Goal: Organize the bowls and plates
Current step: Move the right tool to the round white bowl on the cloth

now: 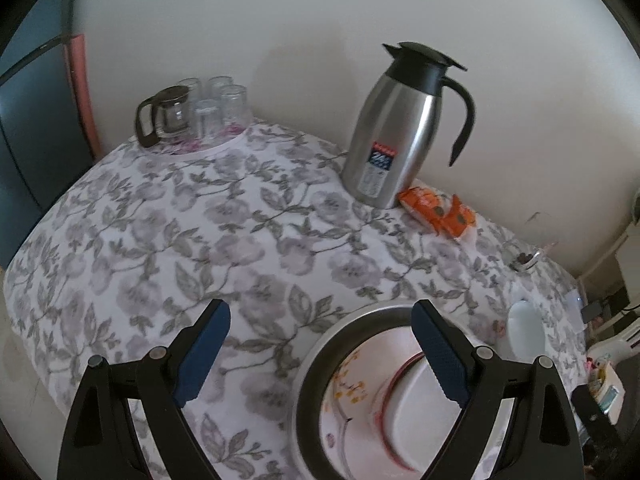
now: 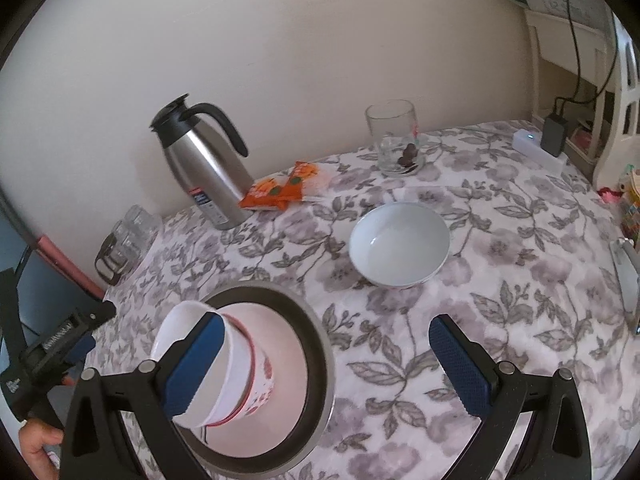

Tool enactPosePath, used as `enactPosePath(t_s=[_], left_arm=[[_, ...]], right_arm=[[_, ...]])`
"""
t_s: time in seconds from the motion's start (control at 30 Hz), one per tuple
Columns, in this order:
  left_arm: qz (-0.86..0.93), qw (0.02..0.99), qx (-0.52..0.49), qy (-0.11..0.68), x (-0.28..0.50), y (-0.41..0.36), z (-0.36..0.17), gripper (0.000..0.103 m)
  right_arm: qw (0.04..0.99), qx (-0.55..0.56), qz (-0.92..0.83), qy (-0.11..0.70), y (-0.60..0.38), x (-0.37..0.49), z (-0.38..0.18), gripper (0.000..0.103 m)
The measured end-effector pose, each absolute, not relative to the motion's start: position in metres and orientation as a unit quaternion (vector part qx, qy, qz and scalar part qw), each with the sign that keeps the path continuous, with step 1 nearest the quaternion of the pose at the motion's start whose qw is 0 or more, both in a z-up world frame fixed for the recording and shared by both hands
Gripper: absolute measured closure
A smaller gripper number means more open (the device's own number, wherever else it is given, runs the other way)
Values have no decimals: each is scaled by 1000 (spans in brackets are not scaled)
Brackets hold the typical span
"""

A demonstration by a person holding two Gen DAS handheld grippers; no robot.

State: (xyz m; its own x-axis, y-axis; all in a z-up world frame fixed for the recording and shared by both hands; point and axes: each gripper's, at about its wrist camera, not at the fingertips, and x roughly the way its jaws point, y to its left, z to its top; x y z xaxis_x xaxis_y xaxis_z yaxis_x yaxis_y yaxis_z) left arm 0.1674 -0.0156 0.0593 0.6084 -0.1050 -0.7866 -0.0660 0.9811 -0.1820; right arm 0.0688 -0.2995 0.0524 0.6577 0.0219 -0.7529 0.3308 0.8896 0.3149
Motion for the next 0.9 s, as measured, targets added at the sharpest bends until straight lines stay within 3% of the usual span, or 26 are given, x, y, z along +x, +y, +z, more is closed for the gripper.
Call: enactPosePath(t_s=[0.6, 0.9], left_arm=[[-137, 849, -41, 508, 228, -116, 79, 11], [-168, 821, -34, 544, 240, -179, 70, 11]], right_arm=[[864, 280, -160, 388, -375, 77, 25, 0], [850, 300, -174, 396, -404, 85, -2, 20]])
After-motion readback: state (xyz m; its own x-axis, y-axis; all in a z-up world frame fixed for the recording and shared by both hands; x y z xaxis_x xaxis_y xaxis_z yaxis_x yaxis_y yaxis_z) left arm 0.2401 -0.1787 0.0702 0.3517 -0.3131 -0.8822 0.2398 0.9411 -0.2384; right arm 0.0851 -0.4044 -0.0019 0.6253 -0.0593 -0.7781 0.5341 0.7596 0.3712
